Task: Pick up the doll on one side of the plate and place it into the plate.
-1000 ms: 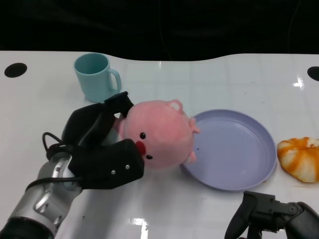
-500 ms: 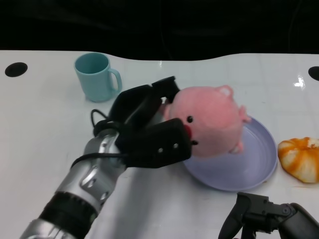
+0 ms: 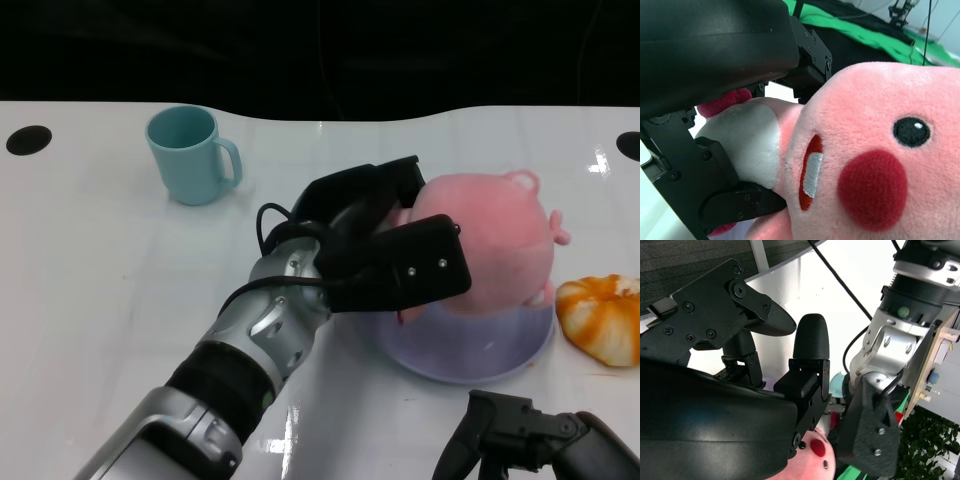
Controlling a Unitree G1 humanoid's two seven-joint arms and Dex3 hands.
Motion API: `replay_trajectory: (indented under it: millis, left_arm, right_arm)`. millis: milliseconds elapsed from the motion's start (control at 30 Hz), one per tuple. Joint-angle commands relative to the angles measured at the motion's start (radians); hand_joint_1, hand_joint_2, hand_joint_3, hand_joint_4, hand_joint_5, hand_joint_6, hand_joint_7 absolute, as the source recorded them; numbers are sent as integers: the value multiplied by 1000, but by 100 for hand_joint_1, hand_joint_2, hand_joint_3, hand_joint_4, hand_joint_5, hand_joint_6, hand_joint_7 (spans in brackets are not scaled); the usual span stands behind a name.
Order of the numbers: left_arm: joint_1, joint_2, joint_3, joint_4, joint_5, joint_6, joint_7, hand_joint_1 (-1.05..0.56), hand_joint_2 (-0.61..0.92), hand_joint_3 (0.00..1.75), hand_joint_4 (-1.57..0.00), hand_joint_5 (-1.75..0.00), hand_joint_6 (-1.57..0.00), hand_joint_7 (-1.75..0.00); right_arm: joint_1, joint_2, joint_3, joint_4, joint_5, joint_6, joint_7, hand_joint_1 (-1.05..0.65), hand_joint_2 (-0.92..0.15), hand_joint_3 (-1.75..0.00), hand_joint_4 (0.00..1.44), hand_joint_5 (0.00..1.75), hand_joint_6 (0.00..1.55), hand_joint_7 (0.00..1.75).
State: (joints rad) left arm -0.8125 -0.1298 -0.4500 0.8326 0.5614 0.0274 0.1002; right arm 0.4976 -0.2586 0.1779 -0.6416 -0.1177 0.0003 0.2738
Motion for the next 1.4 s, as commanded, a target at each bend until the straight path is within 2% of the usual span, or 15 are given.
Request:
replay_trajectory:
  millis: [33, 167, 200, 233, 267, 300, 367, 433, 467, 533, 567, 700, 833, 1133, 1400]
  left_arm:
    - [-65, -25, -1, 56, 7, 19, 30, -18, 46, 112, -94, -175, -67, -175]
    - [-103, -57, 5, 117, -6, 49, 13, -16, 45, 108, -93, -175, -67, -175]
    - [-114, -65, 8, 128, -11, 73, -4, -20, 47, 97, -90, -175, -65, -162]
    - [-125, -72, 9, 137, -17, 95, -22, -25, 54, 78, -86, -175, -68, -129]
    - [-133, -76, 9, 143, -22, 111, -43, -26, 65, 54, -81, -175, -76, -83]
    - [-135, -77, 7, 143, -28, 116, -63, -27, 73, 41, -77, -175, -82, -58]
    - [-126, -70, -1, 130, -33, 105, -90, -32, 83, 24, -69, -168, -74, -23]
    - [-113, -58, -19, 110, -19, 95, -103, -37, 88, 15, -56, -159, -69, -11]
    - [-107, -49, -39, 99, -2, 91, -109, -50, 90, 15, -41, -119, -56, -6]
    - [-101, -34, -73, 84, 28, 88, -113, -64, 92, 15, -33, -57, -39, -1]
    - [-99, -27, -87, 77, 39, 86, -113, -69, 92, 16, -27, -45, -33, -1]
    - [-97, -5, -130, 55, 72, 84, -127, -75, 92, 18, -15, -30, -24, 0]
    - [-99, 28, -172, 20, 101, 78, -186, -89, 92, 34, -1, -6, -8, -1]
    - [-30, 85, -162, -142, 100, 69, -215, -100, 92, 43, 0, 0, -5, -1]
    - [94, 205, -121, -433, 80, 66, -290, -98, 92, 44, -2, -1, -6, -2]
  right_arm:
    - [4, 0, -1, -13, 8, 1, -5, -6, -49, -117, 69, 165, 62, 133]
    - [7, -1, 1, -16, 8, 2, -4, -7, -50, -116, 68, 164, 62, 133]
    - [7, -1, 1, -17, 7, 2, -4, -7, -50, -116, 68, 165, 62, 133]
    - [7, -1, 1, -18, 7, 4, -4, -7, -50, -116, 68, 165, 62, 133]
    - [7, 0, 1, -19, 7, 5, -4, -8, -50, -115, 68, 165, 62, 133]
    - [7, 0, 1, -18, 8, 6, -4, -8, -50, -115, 68, 165, 62, 133]
    - [8, 0, 1, -18, 7, 6, -4, -8, -50, -114, 68, 166, 62, 132]
    - [7, 0, 1, -17, 7, 3, -5, -8, -51, -114, 68, 166, 62, 132]
    - [7, -1, 0, -15, 8, 1, -4, -8, -51, -114, 68, 166, 62, 132]
    - [7, -1, -1, -13, 11, 0, -4, -8, -51, -113, 68, 165, 62, 132]
    - [7, -1, -3, -13, 12, 0, -3, -8, -51, -113, 68, 165, 62, 132]
    - [7, -3, -6, -11, 12, -2, -3, -7, -51, -113, 68, 165, 62, 131]
    - [5, -3, -13, -2, 15, -12, -3, -6, -51, -112, 68, 163, 63, 131]
    - [1, -8, -29, 12, 20, -29, 1, -6, -51, -112, 70, 162, 64, 130]
    - [-2, -15, -42, 17, 27, -25, 6, -6, -51, -111, 70, 162, 64, 129]
